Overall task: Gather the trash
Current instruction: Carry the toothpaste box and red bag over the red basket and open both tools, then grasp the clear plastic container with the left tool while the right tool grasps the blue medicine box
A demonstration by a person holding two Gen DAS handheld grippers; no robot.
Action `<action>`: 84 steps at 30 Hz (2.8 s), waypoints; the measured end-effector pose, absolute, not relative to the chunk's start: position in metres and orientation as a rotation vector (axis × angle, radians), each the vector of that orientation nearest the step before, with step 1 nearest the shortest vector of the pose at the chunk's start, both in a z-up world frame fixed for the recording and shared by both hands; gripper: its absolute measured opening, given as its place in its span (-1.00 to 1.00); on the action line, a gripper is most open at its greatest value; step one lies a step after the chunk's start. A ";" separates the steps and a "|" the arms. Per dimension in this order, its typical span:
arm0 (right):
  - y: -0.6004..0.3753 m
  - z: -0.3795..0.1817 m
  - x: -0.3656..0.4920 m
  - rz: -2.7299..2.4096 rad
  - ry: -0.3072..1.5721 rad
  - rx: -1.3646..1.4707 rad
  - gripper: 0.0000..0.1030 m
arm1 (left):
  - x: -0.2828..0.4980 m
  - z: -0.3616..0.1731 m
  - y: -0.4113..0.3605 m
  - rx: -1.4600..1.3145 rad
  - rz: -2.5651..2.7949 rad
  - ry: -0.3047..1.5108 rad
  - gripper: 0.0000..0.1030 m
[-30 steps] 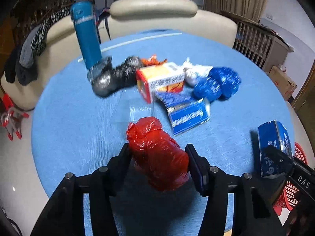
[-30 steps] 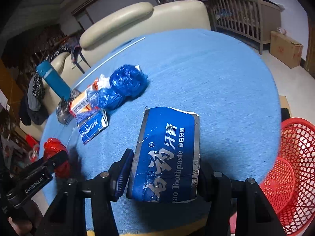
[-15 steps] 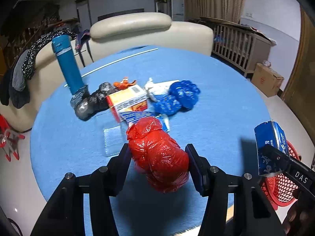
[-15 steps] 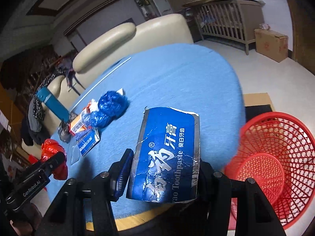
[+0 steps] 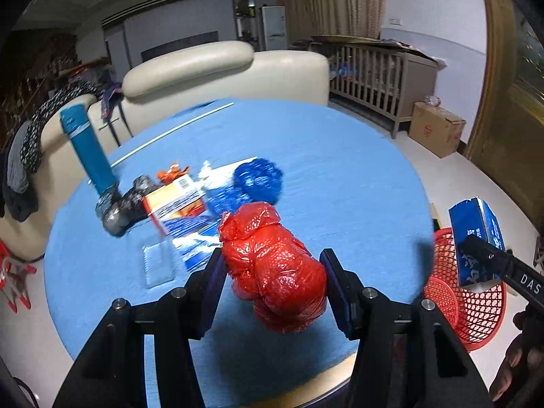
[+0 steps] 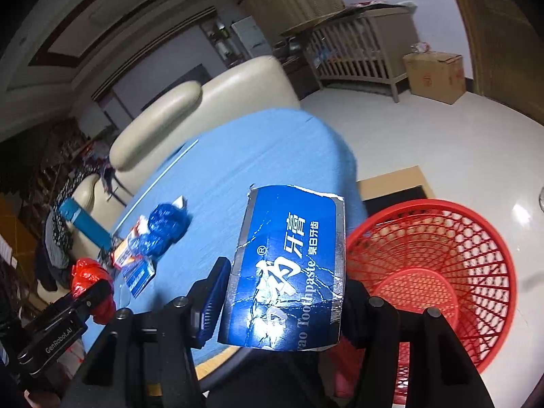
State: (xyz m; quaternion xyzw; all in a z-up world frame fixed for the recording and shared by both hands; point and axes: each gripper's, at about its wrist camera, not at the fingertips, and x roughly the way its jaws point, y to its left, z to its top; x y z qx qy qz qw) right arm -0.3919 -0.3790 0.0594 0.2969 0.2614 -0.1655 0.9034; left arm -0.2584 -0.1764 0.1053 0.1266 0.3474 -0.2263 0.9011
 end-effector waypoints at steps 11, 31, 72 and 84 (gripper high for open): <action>-0.433 0.057 -0.440 -0.453 0.481 0.675 0.17 | -0.280 0.111 -0.223 0.325 -0.562 0.693 0.12; -0.486 0.010 -0.469 -0.550 0.591 0.727 0.17 | -0.318 0.108 -0.301 0.412 -0.744 0.668 0.12; -0.469 0.039 -0.455 -0.658 0.576 0.705 0.63 | -0.286 0.076 -0.309 0.334 -0.870 0.893 0.57; -0.385 0.045 -0.360 -0.453 0.703 0.542 0.63 | -0.206 0.089 -0.130 0.119 -0.457 0.834 0.58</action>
